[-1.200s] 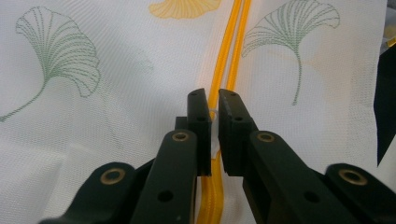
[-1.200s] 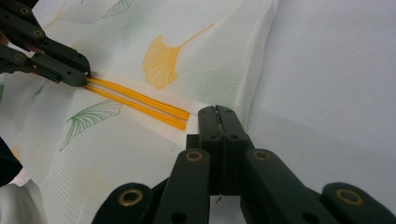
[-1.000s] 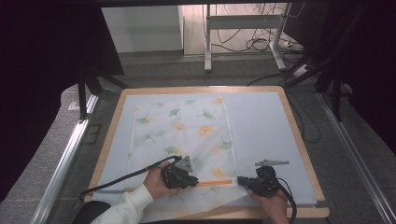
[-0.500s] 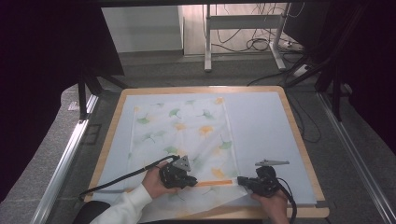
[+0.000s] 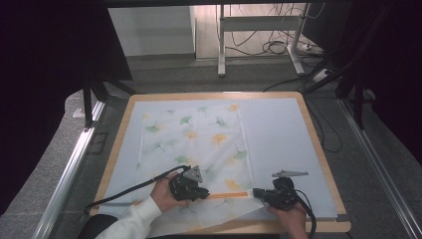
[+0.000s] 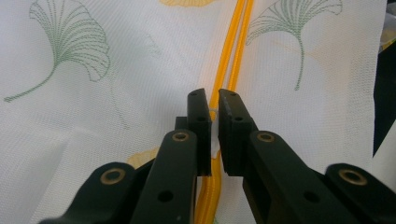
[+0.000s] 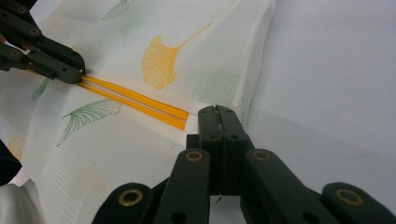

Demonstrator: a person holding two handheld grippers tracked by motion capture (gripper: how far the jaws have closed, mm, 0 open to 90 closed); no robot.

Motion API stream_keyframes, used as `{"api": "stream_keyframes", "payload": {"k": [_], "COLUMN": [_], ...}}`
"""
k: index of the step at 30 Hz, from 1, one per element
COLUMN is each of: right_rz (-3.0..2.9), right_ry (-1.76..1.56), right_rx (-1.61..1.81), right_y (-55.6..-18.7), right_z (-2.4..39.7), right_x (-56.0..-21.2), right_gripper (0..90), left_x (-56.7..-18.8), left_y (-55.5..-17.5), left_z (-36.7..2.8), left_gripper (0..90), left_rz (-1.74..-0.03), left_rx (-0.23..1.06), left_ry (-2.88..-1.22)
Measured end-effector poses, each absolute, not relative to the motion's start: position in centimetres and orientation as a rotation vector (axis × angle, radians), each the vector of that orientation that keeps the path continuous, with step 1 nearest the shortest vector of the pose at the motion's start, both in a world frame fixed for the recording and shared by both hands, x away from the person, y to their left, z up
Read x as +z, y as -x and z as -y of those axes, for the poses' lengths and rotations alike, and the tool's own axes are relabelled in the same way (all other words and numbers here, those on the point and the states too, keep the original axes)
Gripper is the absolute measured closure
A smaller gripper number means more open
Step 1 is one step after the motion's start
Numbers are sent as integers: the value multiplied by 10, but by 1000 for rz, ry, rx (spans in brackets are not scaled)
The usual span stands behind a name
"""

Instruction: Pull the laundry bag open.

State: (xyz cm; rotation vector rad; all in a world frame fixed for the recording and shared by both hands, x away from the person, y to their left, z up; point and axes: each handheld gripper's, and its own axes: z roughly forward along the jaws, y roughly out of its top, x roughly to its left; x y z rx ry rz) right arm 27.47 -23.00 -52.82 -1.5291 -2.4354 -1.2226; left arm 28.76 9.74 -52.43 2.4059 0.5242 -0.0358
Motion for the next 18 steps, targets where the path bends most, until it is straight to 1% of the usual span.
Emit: {"api": "stream_keyframes", "payload": {"k": [18], "right_rz": [2436], "right_ry": [1527], "right_rx": [-1226], "right_y": [-275], "right_z": [230], "right_x": [-528], "right_gripper": [895], "left_x": [-526], "left_y": [-282], "left_z": [-130], "left_gripper": [850], "left_rz": [-596], "left_rx": [-47], "left_ry": [-2390]}}
